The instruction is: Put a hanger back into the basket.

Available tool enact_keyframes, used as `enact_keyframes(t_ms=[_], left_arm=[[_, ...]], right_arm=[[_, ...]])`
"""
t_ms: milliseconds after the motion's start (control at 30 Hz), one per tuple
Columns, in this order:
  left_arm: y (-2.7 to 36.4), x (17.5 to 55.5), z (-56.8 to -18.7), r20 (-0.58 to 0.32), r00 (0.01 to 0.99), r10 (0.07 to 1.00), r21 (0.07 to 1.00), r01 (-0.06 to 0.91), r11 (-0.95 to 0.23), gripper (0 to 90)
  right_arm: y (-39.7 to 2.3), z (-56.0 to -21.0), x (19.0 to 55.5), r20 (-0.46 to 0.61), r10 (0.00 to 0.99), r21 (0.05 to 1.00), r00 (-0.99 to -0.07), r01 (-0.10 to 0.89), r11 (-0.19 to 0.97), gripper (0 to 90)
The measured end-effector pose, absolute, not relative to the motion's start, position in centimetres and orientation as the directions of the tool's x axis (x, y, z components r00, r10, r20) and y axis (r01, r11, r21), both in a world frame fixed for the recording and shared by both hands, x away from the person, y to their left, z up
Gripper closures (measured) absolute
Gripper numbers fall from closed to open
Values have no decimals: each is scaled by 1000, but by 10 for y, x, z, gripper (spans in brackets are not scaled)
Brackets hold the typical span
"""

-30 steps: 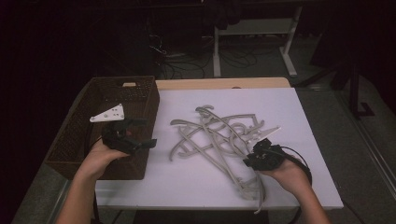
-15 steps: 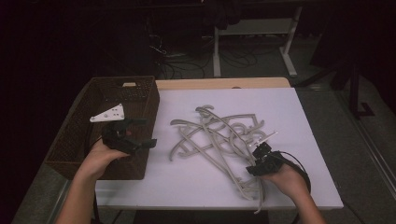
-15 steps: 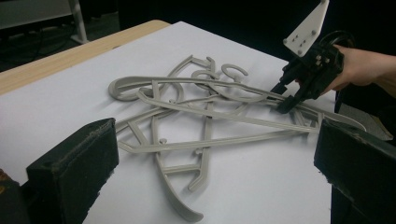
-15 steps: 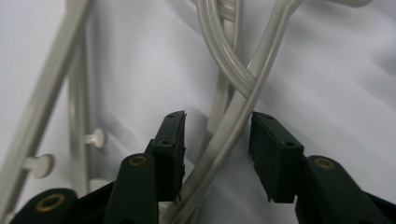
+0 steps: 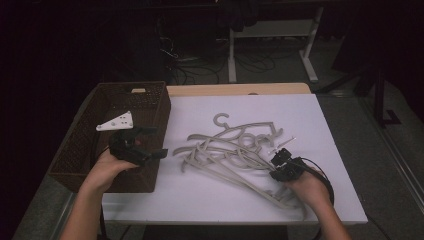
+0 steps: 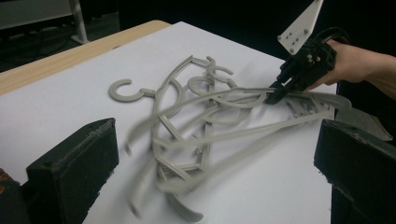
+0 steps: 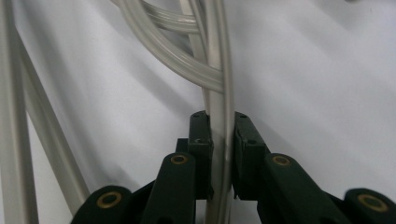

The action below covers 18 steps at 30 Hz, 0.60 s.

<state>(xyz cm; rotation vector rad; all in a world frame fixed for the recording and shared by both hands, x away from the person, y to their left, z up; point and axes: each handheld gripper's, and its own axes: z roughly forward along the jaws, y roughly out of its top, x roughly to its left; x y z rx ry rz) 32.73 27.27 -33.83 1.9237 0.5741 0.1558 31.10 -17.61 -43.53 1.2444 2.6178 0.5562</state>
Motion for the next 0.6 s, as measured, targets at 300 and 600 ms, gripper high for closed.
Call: enact_keyframes(t_ms=[300,600], left_arm=[[269,327,-339,-152,878,453,892,319,-320,0],[269,327,-339,-156,879,451,893,321,-317,0]], right_arm=[[-188,-429,350,-91,634,413,-768,551,725,797],[-191,-435,388,-98,551,411,-828,471,781,784]])
